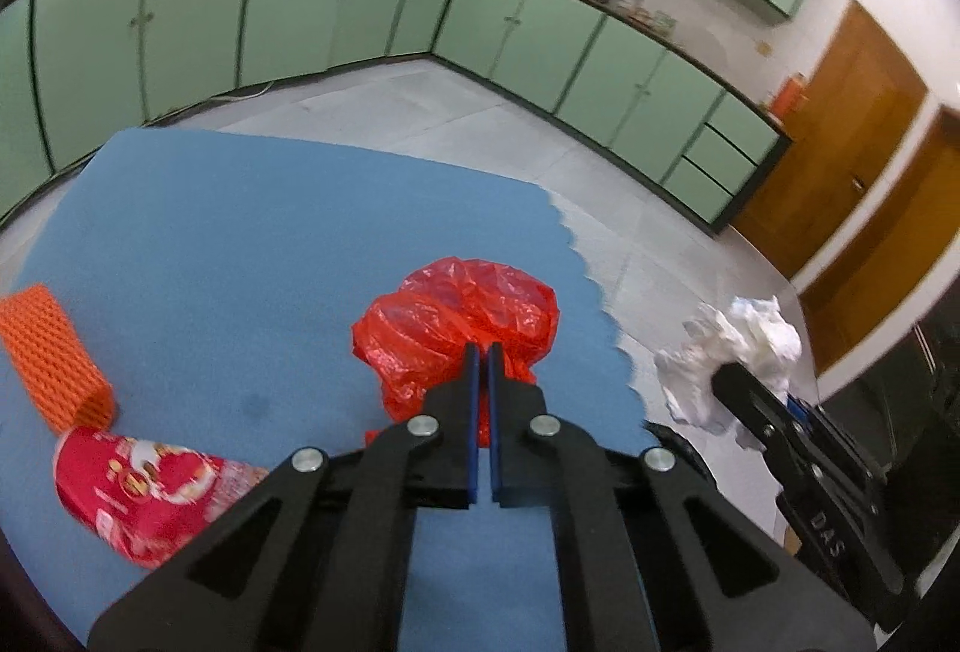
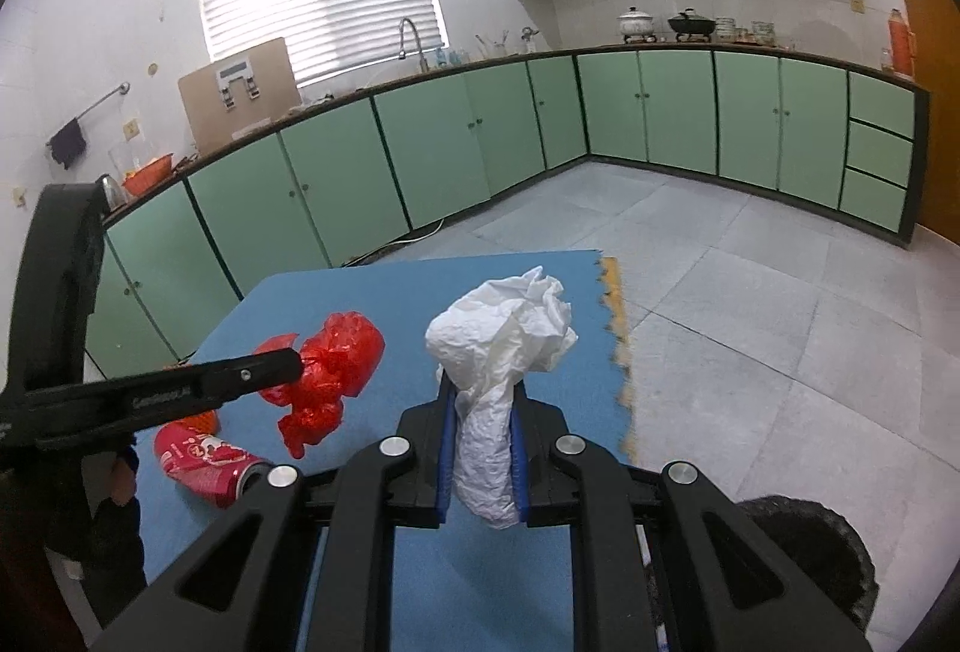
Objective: Collect trash
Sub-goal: 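Carry tissue and red bag over the black bin and release both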
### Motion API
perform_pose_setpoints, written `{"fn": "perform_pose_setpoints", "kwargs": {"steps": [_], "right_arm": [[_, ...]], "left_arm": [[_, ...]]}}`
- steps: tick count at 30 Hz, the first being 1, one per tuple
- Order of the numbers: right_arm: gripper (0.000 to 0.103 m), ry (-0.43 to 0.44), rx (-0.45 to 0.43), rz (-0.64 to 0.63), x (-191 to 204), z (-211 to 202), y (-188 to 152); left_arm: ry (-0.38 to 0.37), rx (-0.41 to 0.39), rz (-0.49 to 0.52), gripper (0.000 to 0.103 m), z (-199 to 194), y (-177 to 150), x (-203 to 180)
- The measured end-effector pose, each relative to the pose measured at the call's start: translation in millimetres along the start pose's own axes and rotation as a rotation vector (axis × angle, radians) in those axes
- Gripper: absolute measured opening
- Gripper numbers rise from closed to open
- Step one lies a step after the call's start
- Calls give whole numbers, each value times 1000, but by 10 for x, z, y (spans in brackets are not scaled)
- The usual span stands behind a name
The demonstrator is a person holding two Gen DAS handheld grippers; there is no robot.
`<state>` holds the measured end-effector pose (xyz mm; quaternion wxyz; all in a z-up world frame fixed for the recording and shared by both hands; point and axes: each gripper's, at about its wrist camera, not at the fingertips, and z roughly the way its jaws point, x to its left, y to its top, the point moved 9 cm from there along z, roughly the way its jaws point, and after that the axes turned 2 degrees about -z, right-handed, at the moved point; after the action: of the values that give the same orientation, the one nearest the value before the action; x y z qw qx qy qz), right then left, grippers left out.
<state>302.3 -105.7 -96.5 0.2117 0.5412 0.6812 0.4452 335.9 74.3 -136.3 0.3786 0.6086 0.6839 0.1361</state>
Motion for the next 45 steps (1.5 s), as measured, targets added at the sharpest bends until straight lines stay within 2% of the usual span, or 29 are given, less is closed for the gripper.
{"fn": "perform_pose_setpoints", "kwargs": {"steps": [3,9,13,21,30,33,40,42,45], "right_arm": [[15,-32,-3,9,-148,-203,-57],[15,-110,-5,69,-606,-623,-236],[15,-177,3,116,-974,-865,-420],[15,-281,36,213,-1649,-1176,-878],[15,-366,94,287,-2214,-1198,-1316],[20,-388,114,292,-2359,-1187,-1416],[34,-436,122,315,-2573,-1211,-1478],[42,-442,117,313,-2580,-1235,-1469],[49,-451,110,308,-2561,-1262,-1449]], "left_arm": [[-39,5,43,1,-28,-121,-257],[-143,45,149,1,29,-479,-1014],[-208,80,211,1,122,-747,-1489],[-306,175,311,1,436,-1325,-2197],[-315,281,375,1,948,-1793,-2557],[-313,306,394,2,1058,-1881,-2586],[-279,341,411,15,1291,-1927,-2636],[-276,344,410,28,1307,-1928,-2632],[-275,342,404,33,1311,-1899,-2637]]}}
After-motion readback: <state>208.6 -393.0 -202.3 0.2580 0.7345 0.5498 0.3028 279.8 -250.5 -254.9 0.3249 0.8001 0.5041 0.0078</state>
